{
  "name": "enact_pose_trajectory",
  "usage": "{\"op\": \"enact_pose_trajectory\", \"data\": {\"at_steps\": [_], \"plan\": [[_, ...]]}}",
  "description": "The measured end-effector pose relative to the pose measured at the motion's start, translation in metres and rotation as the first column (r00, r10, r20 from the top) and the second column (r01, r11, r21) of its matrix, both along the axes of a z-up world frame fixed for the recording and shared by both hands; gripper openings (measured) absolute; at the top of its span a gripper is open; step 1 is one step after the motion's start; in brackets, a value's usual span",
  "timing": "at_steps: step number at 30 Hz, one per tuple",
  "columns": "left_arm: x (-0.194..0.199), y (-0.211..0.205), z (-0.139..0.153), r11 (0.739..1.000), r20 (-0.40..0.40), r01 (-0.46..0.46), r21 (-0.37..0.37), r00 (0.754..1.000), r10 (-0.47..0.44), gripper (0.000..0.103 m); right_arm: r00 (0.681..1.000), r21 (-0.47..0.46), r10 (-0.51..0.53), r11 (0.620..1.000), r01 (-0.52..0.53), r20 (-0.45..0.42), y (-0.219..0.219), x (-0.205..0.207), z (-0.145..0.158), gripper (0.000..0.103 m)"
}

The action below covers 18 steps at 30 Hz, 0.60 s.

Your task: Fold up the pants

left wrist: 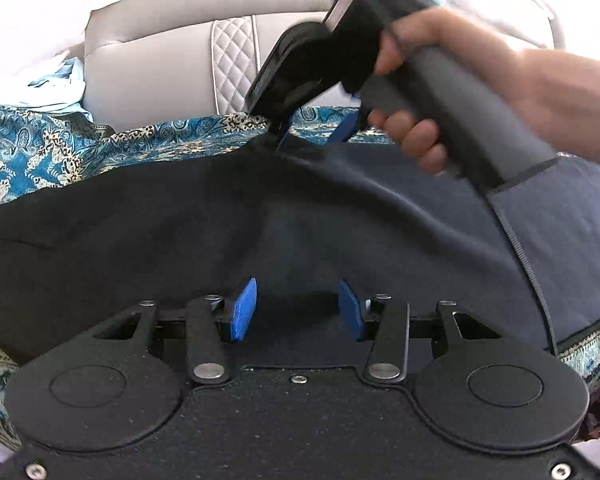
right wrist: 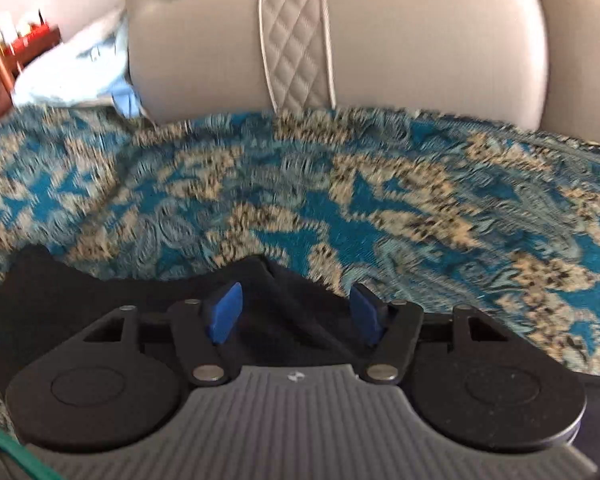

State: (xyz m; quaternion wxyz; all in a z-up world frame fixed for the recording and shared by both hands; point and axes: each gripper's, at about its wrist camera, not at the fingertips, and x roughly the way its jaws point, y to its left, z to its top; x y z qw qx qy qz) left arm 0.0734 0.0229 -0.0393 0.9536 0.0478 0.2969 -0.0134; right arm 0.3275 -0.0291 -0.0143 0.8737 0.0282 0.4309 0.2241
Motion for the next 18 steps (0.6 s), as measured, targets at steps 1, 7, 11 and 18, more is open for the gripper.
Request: {"op": "enact_pose_trajectory", "data": {"at_steps": [1, 7, 11, 18], "plan": [[-0.001, 0.000, -0.001, 1.000, 0.000, 0.007, 0.000, 1.000, -0.007, 0.045, 1.000, -0.004, 0.010, 1.000, -0.010, -0.009, 0.002, -0.001, -0.003, 0.049], [-0.009, 0.006, -0.006, 0.999, 0.012, 0.039, 0.006, 0.999, -0.039, 0.045, 0.995, -0.097, 0.001, 0.995, 0.009, 0.101, 0.013, -0.001, 0.000, 0.003], [-0.012, 0.010, -0.006, 0.999, 0.003, 0.044, -0.008, 0.999, -0.044, 0.045, 0.991, -0.108, -0.074, 0.990, 0.087, 0.115, 0.014, 0.029, 0.001, 0.003], [-0.019, 0.017, -0.005, 0.998, -0.023, 0.062, -0.018, 0.998, -0.063, 0.045, 0.989, 0.136, -0.083, 0.988, 0.067, 0.120, -0.023, 0.011, 0.020, 0.032]]}}
